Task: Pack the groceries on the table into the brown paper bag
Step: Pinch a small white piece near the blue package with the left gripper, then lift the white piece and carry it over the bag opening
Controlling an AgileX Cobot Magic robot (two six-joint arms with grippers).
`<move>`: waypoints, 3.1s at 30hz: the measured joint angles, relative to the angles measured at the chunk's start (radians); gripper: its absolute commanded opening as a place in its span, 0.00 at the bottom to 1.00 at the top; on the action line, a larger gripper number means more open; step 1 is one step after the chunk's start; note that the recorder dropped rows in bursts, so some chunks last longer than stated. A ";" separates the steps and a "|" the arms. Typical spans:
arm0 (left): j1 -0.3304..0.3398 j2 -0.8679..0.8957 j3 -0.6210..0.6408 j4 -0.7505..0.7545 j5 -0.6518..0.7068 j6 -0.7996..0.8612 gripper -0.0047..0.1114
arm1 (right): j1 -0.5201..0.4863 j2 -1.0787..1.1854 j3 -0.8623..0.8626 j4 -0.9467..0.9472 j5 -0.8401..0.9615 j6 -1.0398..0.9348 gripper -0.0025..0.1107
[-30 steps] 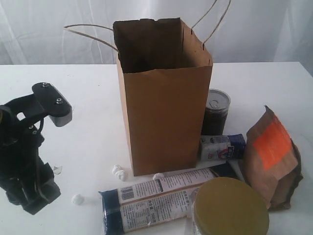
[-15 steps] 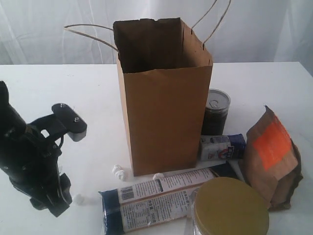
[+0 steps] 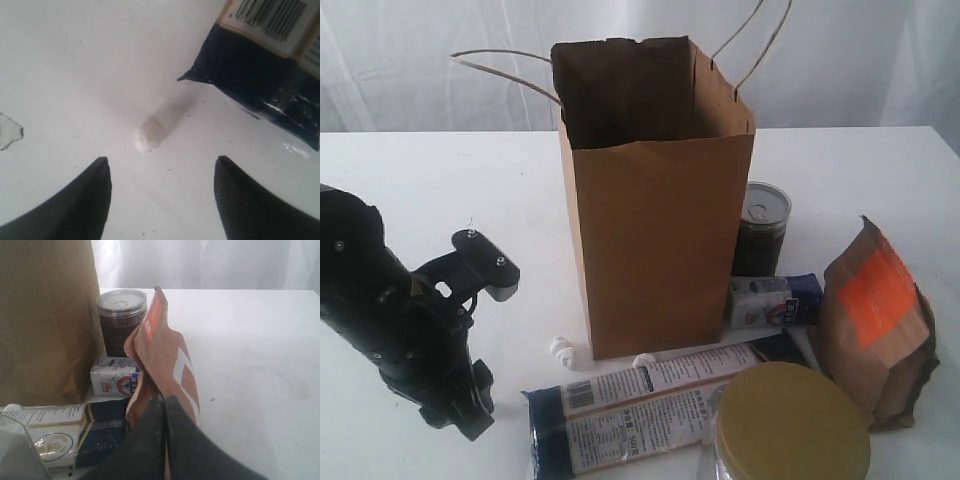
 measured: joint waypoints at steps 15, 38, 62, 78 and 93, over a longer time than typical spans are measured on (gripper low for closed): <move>0.000 0.132 0.000 -0.002 -0.066 0.000 0.58 | 0.000 0.000 0.000 0.000 0.000 0.000 0.02; 0.000 -0.131 -0.110 0.003 0.153 -0.017 0.04 | 0.000 0.000 0.000 0.000 0.000 0.000 0.02; 0.000 -0.396 -0.577 -0.111 0.362 0.065 0.04 | 0.000 0.000 0.000 0.000 0.000 0.000 0.02; 0.000 -0.244 -0.716 -0.454 0.269 0.308 0.04 | 0.000 0.000 0.000 0.000 0.000 0.000 0.02; -0.071 -0.010 -0.871 -0.520 0.238 0.396 0.04 | 0.000 0.000 0.000 0.000 0.000 0.000 0.02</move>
